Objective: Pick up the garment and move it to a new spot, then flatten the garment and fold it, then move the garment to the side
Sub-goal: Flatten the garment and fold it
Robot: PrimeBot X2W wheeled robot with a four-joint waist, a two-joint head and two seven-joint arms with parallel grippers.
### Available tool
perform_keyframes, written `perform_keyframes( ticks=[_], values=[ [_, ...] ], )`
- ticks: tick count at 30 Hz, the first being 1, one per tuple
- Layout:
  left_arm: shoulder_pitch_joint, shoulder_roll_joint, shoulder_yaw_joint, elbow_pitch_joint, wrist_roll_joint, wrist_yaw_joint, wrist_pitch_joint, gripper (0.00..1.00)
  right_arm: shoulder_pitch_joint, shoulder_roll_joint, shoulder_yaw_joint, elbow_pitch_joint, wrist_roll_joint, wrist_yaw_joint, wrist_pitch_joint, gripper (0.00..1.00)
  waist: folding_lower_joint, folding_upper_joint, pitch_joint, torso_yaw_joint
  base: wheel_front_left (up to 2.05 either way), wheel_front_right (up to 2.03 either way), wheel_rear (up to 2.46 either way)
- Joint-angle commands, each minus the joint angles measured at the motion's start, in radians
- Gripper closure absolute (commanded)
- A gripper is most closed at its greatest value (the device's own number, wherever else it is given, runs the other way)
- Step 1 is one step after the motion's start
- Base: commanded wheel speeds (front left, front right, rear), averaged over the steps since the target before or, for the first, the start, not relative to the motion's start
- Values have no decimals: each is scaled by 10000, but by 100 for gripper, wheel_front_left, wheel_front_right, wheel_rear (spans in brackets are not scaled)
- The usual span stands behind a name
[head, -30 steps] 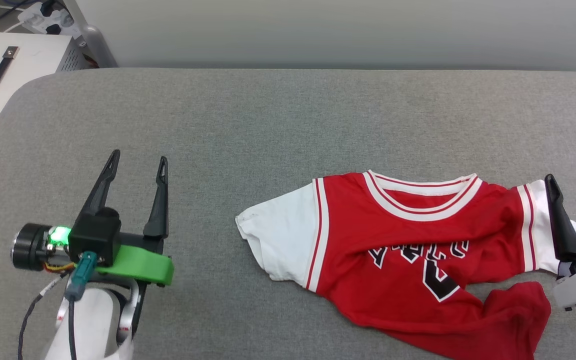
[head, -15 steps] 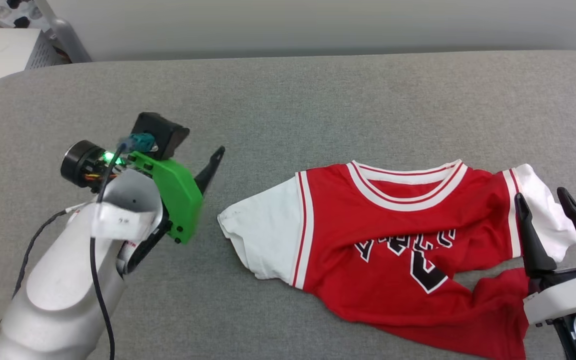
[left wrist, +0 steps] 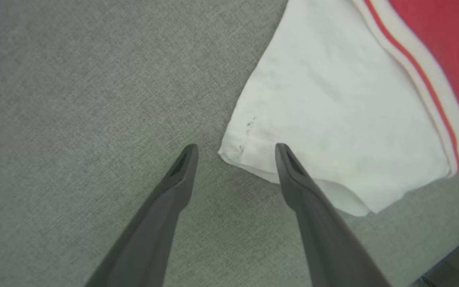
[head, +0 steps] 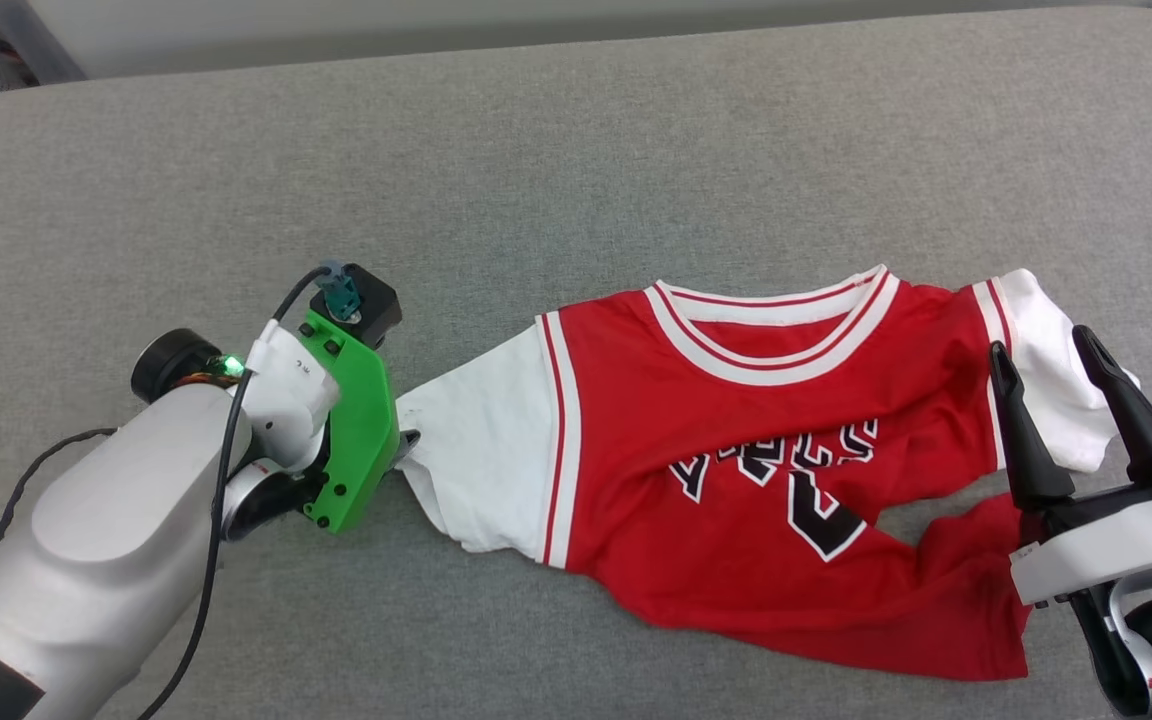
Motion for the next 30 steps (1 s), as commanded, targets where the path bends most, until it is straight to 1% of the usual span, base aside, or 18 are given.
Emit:
perform_keyframes(
  ticks=[1,6,11,12,13,14,18,22,30],
  values=[
    [-245,61,-201,190,-176,-28,-24,0,-223,43,45,67,-59,-6,-85,0,0,0,366,-328,0,0,0],
    [-336,-120,-1082,1094,-576,-28,-272,0,-427,39,142,255,-29,-6,-186,0,0,0,612,-471,0,0,0],
    [-314,-190,-2077,1637,-865,-28,-442,0,-487,-15,141,391,-18,-6,-243,0,0,0,651,-481,0,0,0],
    [-365,-172,-2332,1645,-865,-28,-529,73,-491,-29,119,423,-13,-6,-242,0,0,0,629,-449,0,0,0],
    [-412,-154,-2498,1651,-882,-28,-650,92,-491,-44,116,450,-15,-6,-234,0,0,0,598,-416,0,0,0],
    [-458,-127,-2648,1675,-961,-28,-793,100,-490,-54,127,480,-17,-6,-218,0,0,0,554,-378,0,0,0],
    [-714,-12,-2873,1923,-994,-28,-1736,100,-444,-70,148,553,17,-6,-178,0,0,0,355,-185,0,0,0],
    [-1073,159,-2820,2366,-997,-28,-2734,100,-334,-101,81,560,35,-6,-121,0,0,0,156,4,0,0,0],
    [-1624,830,-2617,3358,-1177,-28,-3817,100,-169,-135,71,483,93,-6,-19,0,0,0,1,116,0,0,0]
  ],
)
